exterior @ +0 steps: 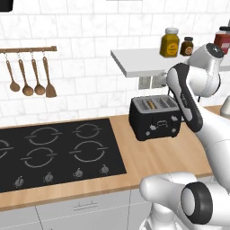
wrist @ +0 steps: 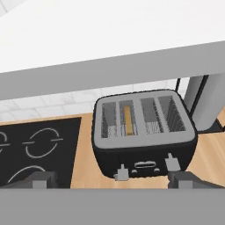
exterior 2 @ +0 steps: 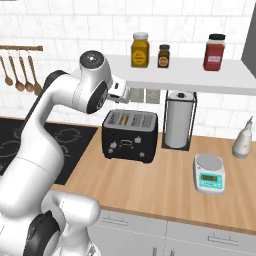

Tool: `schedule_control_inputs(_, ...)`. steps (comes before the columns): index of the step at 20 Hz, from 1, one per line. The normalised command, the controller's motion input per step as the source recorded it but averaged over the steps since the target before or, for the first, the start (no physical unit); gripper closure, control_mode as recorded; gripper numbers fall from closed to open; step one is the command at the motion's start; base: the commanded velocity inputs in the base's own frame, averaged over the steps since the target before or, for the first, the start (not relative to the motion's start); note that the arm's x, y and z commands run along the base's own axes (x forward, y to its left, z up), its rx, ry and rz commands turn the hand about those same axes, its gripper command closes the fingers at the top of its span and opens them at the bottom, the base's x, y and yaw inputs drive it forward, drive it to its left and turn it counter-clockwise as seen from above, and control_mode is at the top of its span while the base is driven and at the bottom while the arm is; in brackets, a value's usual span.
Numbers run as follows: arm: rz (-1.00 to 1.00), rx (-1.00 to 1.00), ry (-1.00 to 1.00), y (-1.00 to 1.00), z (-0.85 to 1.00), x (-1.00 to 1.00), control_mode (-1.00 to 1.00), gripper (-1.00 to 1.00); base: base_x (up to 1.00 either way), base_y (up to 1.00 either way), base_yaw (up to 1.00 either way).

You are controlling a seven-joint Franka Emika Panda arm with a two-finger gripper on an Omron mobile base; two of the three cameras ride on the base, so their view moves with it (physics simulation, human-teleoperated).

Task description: Start the toaster. Once the lever pops up, take the bread to the plate on the dining counter.

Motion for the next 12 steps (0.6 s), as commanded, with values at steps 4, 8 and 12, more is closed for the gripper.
schedule_control_inputs(4,0.00,0.00,0.00,0.00,0.00,0.00,-1.00,-1.00,0.00,0.00,0.00)
schedule_control_inputs(8,0.00,0.00,0.00,0.00,0.00,0.00,-1.00,-1.00,0.00,0.00,0.00)
schedule_control_inputs(12,0.00,0.00,0.00,0.00,0.00,0.00,-1.00,-1.00,0.00,0.00,0.00)
